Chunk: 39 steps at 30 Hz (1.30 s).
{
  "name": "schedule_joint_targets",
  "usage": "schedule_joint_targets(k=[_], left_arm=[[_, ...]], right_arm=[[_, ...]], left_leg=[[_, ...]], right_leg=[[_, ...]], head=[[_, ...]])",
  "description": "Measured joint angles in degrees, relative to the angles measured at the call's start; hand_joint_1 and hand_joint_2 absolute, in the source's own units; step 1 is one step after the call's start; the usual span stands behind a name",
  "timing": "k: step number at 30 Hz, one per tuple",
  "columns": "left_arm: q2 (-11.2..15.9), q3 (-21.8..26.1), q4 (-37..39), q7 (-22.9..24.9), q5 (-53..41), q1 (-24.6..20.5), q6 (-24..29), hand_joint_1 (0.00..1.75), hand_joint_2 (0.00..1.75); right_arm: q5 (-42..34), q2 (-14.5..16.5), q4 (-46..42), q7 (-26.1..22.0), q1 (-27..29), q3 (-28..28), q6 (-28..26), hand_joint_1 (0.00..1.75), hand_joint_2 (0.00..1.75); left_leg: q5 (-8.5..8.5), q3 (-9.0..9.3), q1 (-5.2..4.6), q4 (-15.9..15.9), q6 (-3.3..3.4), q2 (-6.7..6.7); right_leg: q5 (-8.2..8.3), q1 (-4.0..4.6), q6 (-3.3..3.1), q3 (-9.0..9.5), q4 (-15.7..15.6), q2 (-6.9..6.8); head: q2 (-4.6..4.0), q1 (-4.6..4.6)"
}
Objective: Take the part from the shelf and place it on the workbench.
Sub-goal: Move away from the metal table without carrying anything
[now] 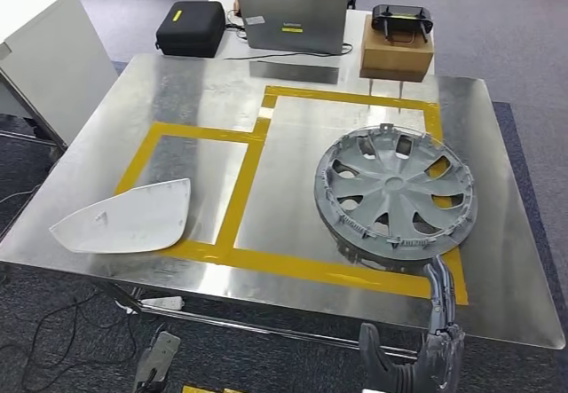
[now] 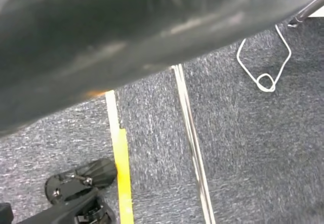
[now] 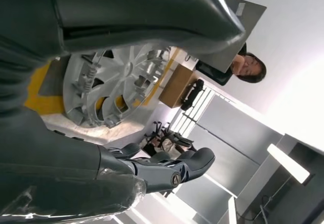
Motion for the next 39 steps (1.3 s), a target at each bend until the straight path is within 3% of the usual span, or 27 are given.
schedule_joint_targets(k=[2,4,5,6,7,10,12,15,16,17,19,20,21,22,24,26,27,28,30,31,33,34,35,36,37,38,39], left_arm=[[0.0,0.1,0.0,0.0,0.1,0.1,0.0,0.0,0.0],[0.0,0.1,0.0,0.0,0.2,0.1,0.1,0.0,0.0],[0.0,0.2,0.0,0.0,0.2,0.1,0.1,0.0,0.0],[0.0,0.2,0.0,0.0,0.2,0.2,0.1,0.0,0.0],[0.0,0.2,0.0,0.0,0.2,0.2,0.1,0.0,0.0],[0.1,0.3,0.0,-0.1,0.2,0.1,0.1,0.0,0.0],[0.2,0.3,0.0,-0.1,0.2,-0.1,0.1,0.0,0.0],[0.1,0.4,0.0,-0.1,0.3,0.0,0.1,0.0,0.0],[0.1,0.5,0.0,-0.1,0.4,0.0,0.1,0.0,0.0],[0.0,0.6,0.0,-0.1,0.4,0.0,0.1,0.0,0.0],[0.0,0.8,0.0,-0.1,0.4,0.1,0.1,0.0,0.0],[-0.1,0.9,0.0,-0.1,0.4,0.1,0.0,0.0,0.0],[-0.1,1.0,0.0,-0.1,0.5,0.2,0.0,0.0,0.0],[-0.1,1.1,0.0,-0.1,0.5,0.2,0.0,0.0,0.0],[-0.1,1.2,0.0,-0.2,0.5,0.2,0.0,0.0,0.0],[-0.1,1.2,0.0,-0.2,0.5,0.2,0.0,0.0,0.0],[-0.1,1.3,0.0,-0.2,0.5,0.2,0.0,0.0,0.0],[-0.1,1.3,0.0,-0.2,0.5,0.2,0.0,0.0,0.0],[-0.1,1.4,0.0,-0.2,0.6,0.3,0.0,0.0,0.0],[-0.1,1.4,0.0,-0.2,0.8,0.3,-0.3,0.0,0.0],[0.0,1.7,0.0,-0.3,1.9,0.4,-1.5,0.0,0.0],[0.0,2.0,0.0,-0.3,2.6,0.4,-2.3,0.0,0.0],[0.0,2.4,0.0,-0.4,3.2,0.4,-3.0,0.0,0.0],[0.0,2.7,0.0,-0.4,3.7,0.5,-3.5,0.0,0.0],[0.0,2.9,0.0,-0.5,4.2,0.5,-3.8,0.0,0.0],[0.0,3.1,0.0,-0.5,4.5,0.5,-4.0,0.0,0.0],[0.0,3.2,-0.1,-0.5,4.9,0.5,-4.1,0.0,0.0]], right_arm=[[-0.3,0.8,0.3,-1.4,0.5,-0.6,0.0,0.0,0.0],[-0.6,2.3,0.9,-3.4,1.0,-1.8,0.0,0.0,0.0],[-0.8,3.0,1.4,-4.4,1.2,-2.5,0.0,0.0,0.0],[-1.1,3.7,2.0,-5.1,1.3,-3.3,0.0,0.0,0.0],[-1.4,4.3,2.6,-5.6,1.5,-3.9,0.0,0.0,0.0],[-1.8,5.7,3.5,-6.0,1.7,-5.2,0.0,0.0,0.0],[-1.9,6.1,4.0,-6.1,1.8,-5.7,0.0,0.0,0.0],[-3.1,6.5,5.0,-6.3,2.0,-6.4,0.0,0.0,0.0],[-3.9,6.6,5.4,-6.5,2.0,-6.7,0.0,0.0,0.0],[-4.9,6.8,6.1,-6.8,2.0,-7.0,0.0,0.0,0.0],[-6.7,7.2,7.8,-7.5,1.9,-7.9,0.0,0.0,0.0],[-7.3,7.4,8.8,-8.0,1.9,-8.3,0.0,0.0,0.0],[-7.7,7.5,9.6,-8.3,1.8,-8.7,0.0,0.0,0.0],[-7.9,7.7,10.3,-8.6,1.8,-9.1,0.0,0.0,0.0],[-8.1,8.0,11.2,-9.0,1.7,-9.7,0.0,0.0,0.0],[-8.1,8.2,11.8,-9.1,1.6,-10.1,0.0,0.0,0.0],[-8.1,8.3,12.0,-9.1,1.6,-10.2,0.0,0.0,0.0],[-8.2,8.4,12.2,-9.2,1.5,-10.4,0.0,0.0,0.0],[-8.3,8.6,12.7,-9.2,1.5,-10.6,0.2,0.0,0.0],[-8.4,8.8,13.0,-9.2,1.5,-10.8,0.4,0.0,0.0],[-9.0,9.3,14.0,-9.5,1.3,-11.5,1.2,0.0,0.0],[-9.5,9.6,14.8,-9.9,1.1,-12.2,1.7,0.0,0.0],[-9.9,9.9,15.8,-10.5,0.9,-12.9,2.3,0.0,0.0],[-10.2,10.3,16.9,-11.3,0.6,-13.8,2.9,0.0,0.0],[-10.5,10.8,18.1,-12.1,0.3,-14.8,3.6,0.0,0.0],[-10.7,11.3,19.3,-12.8,0.0,-15.9,4.3,0.0,0.0],[-11.1,11.8,20.5,-13.4,-0.4,-17.0,4.8,0.0,0.0]], left_leg=[[-4.43,-1.31,0.14,3.8,-0.54,0.41],[-10.01,-3.03,0.16,11.0,-0.9,0.68],[-11.33,-3.34,0.16,13.9,-0.96,0.7],[-11.42,-2.86,0.15,15.1,-0.9,0.71],[-10.44,-1.36,0.12,14.1,-0.7,0.71],[-7.02,6.89,-0.26,2.7,0.71,0.77],[-6.78,9.68,-0.63,-2.0,1.39,0.83],[-5.65,9.17,-0.65,-3.0,2.02,0.95],[-5.04,8.69,-0.55,-3.1,2.38,1.04],[-4.38,8.05,-0.42,-3.3,2.68,1.13],[-3.17,6.43,-0.46,-3.2,2.99,1.19],[-2.5,5.51,-0.49,-3.1,2.97,1.18],[-1.87,4.56,-0.51,-3.0,2.91,1.18],[-1.29,3.59,-0.51,-2.8,2.82,1.16],[-0.3,1.84,-0.51,-2.2,2.46,1.0],[0.56,0.63,-0.65,-1.6,1.92,0.75],[1.03,0.35,-0.71,-1.4,1.64,0.66],[1.51,0.16,-0.74,-1.3,1.34,0.58],[1.91,-0.25,-0.6,-1.2,0.71,0.46],[0.63,-0.71,-0.51,-0.4,0.36,0.47],[-4.98,-2.06,-0.3,4.1,-0.28,0.61],[-8.11,-2.79,-0.19,7.8,-0.58,0.66],[-10.1,-3.33,-0.08,11.5,-0.83,0.68],[-10.56,-3.41,0.02,14.3,-1.03,0.7],[-9.61,-2.75,0.11,15.4,-1.16,0.78],[-7.87,-1.15,0.19,14.5,-1.23,1.03],[-6.18,1.37,0.24,11.6,-1.24,1.64]], right_leg=[[0.97,-0.06,-1.05,-0.78,-0.1,-0.47],[1.97,0.15,-1.45,-1.69,0.0,-0.86],[2.44,0.29,-1.53,-2.27,0.1,-1.04],[2.87,0.46,-1.56,-2.92,0.2,-1.17],[3.24,0.63,-1.57,-3.53,0.3,-1.25],[4.16,1.1,-1.38,-4.75,0.7,-1.28],[4.84,1.18,-0.82,-5.09,0.8,-1.32],[5.08,0.98,0.33,-5.58,1.0,-1.26],[3.72,0.94,0.68,-6.16,1.9,-1.17],[1.32,0.88,0.99,-7.01,4.0,-1.09],[-4.26,0.76,1.5,-9.04,10.9,-1.02],[-5.78,0.71,1.68,-9.64,14.3,-1.03],[-5.83,0.69,1.81,-9.6,16.3,-1.03],[-4.62,0.65,1.88,-8.72,16.6,-1.02],[-1.16,0.51,1.78,-3.87,11.0,-0.83],[-0.77,0.47,1.34,2.4,2.2,-0.21],[-1.37,0.52,1.04,4.1,-0.7,0.05],[-1.81,0.65,0.68,4.68,-2.0,0.15],[-1.24,0.65,-0.28,3.6,-2.1,-0.24],[-0.7,0.6,-0.86,2.99,-2.0,-0.51],[0.6,0.47,-1.7,1.52,-2.0,-1.2],[1.24,0.5,-1.87,0.79,-2.0,-1.53],[1.86,0.53,-1.89,0.04,-1.8,-1.97],[2.46,0.55,-1.87,-0.77,-1.6,-2.46],[2.99,0.56,-1.78,-1.62,-1.3,-2.98],[3.43,0.55,-1.65,-2.53,-0.9,-3.52],[3.77,0.55,-1.48,-3.36,-0.4,-4.05]], head=[[0.0,-0.25],[0.0,-0.45],[0.0,-0.46],[0.0,-0.46],[0.0,-0.47],[0.0,-0.46],[0.0,-0.44],[0.0,-0.49],[0.0,-0.41],[0.0,-0.34],[0.0,-0.11],[0.0,-0.09],[0.0,-0.09],[0.0,-0.08],[0.0,-0.09],[0.0,-0.12],[0.0,-0.1],[0.0,-0.1],[0.0,-0.02],[0.0,-0.11],[0.0,-0.41],[0.0,-0.58],[0.0,-0.63],[0.0,-0.62],[0.0,-0.64],[0.0,-0.63],[0.0,-0.65]])
